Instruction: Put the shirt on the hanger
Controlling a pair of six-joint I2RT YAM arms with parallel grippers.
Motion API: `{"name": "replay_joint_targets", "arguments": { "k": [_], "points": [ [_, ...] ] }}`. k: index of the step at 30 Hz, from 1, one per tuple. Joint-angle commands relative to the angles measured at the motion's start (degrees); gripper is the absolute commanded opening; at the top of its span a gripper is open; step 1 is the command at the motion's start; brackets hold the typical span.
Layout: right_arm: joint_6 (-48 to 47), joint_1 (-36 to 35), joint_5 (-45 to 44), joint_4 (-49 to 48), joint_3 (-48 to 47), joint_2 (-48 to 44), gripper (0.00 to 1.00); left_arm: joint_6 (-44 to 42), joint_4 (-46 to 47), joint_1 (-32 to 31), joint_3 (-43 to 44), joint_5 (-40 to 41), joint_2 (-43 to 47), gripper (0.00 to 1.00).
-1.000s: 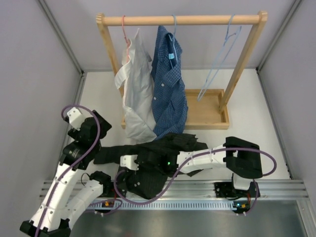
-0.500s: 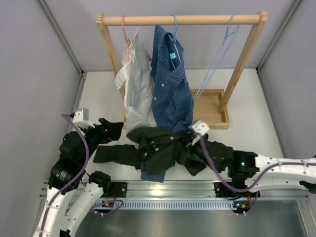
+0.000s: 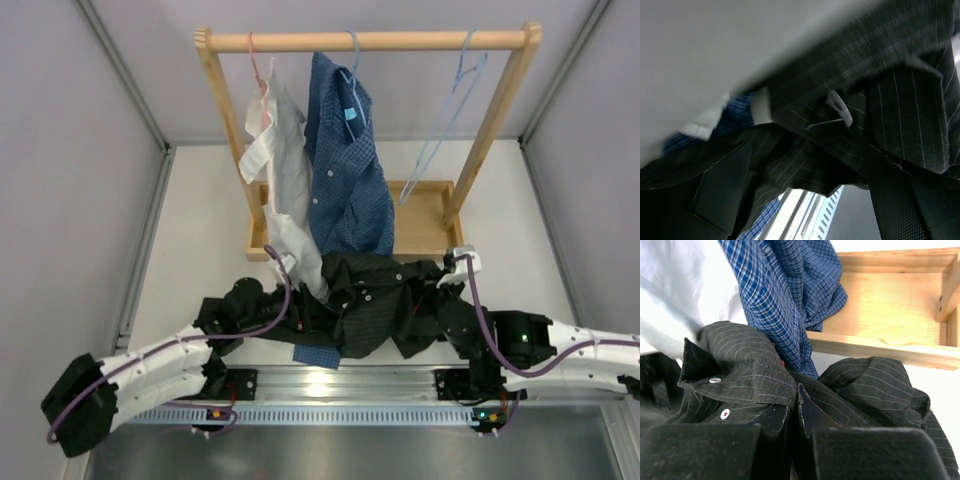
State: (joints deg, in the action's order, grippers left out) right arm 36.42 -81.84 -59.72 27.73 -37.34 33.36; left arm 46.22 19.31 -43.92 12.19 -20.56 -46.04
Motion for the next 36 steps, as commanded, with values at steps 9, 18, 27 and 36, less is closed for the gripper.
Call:
{"name": "replay_joint_targets", "arguments": {
  "k": [9,18,27,36],
  "points": [
    [-3.0,0.4,7.1,-5.1,-0.5,-10.4,0.0,-0.8,31.2,-8.7,-2.5,15.7,-10.0,0.92],
    [-7.0,0.4,17.6,-15.9,0.8,-9.5,0.0,1.0,42.3,-16.8,-3.7,18.0,-13.0,0.89],
    [-8.0,0.4,26.1,-20.3,0.3,-10.9,0.01,-3.1,44.1,-22.5,-4.6,26.2,-10.7,0.69],
    [-8.2,0.4,26.0,-18.4,1.7,-16.7,0.02,-8.9,29.1,-22.8,-0.1,25.8,2.1,0.3]
  ]
}}
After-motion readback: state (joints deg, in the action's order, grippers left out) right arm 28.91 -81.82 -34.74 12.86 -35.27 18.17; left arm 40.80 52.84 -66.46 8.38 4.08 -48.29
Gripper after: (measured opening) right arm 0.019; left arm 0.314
